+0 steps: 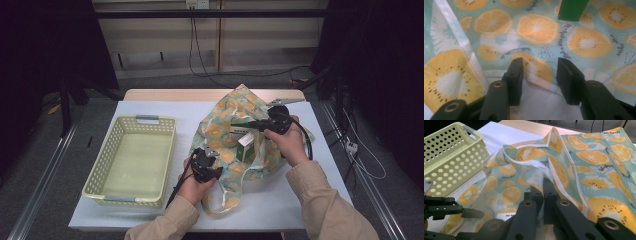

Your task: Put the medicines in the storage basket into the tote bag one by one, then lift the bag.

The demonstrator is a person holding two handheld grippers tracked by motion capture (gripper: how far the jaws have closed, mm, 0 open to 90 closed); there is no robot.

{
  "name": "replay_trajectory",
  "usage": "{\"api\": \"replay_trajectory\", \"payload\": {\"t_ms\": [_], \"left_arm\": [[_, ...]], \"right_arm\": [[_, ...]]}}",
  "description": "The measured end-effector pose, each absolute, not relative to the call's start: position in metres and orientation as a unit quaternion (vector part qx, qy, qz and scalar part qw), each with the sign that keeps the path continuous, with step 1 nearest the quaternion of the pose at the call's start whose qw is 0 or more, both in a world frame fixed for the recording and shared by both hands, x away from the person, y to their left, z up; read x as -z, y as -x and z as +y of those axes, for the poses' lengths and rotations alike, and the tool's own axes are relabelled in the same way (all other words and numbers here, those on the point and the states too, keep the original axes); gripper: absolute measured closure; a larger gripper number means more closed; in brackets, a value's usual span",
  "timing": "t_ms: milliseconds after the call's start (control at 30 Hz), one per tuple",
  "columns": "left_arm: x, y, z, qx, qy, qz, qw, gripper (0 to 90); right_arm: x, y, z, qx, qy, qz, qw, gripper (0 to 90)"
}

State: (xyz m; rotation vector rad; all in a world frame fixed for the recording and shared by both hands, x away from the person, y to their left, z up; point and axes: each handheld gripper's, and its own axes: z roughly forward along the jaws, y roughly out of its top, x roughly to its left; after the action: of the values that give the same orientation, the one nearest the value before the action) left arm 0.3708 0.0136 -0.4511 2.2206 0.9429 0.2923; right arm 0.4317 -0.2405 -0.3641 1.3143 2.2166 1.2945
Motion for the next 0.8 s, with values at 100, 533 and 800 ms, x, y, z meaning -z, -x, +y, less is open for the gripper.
{"api": "replay_trajectory", "payload": {"t_ms": [100, 533, 800], "left_arm": [[0.453, -0.371, 0.009, -0.088, -0.855, 0.356, 0.366, 90.0], [0.43, -0.378, 0.011, -0.065, -0.851, 0.367, 0.369, 90.0], [0.383, -0.386, 0.016, -0.073, -0.847, 0.357, 0.388, 90.0]], "right_arm": [[0.363, -0.431, -0.241, -0.446, -0.452, 0.762, 0.129, 89.8], [0.362, -0.429, -0.249, -0.447, -0.455, 0.759, 0.13, 89.8], [0.358, -0.429, -0.25, -0.452, -0.455, 0.756, 0.132, 89.8]]}}
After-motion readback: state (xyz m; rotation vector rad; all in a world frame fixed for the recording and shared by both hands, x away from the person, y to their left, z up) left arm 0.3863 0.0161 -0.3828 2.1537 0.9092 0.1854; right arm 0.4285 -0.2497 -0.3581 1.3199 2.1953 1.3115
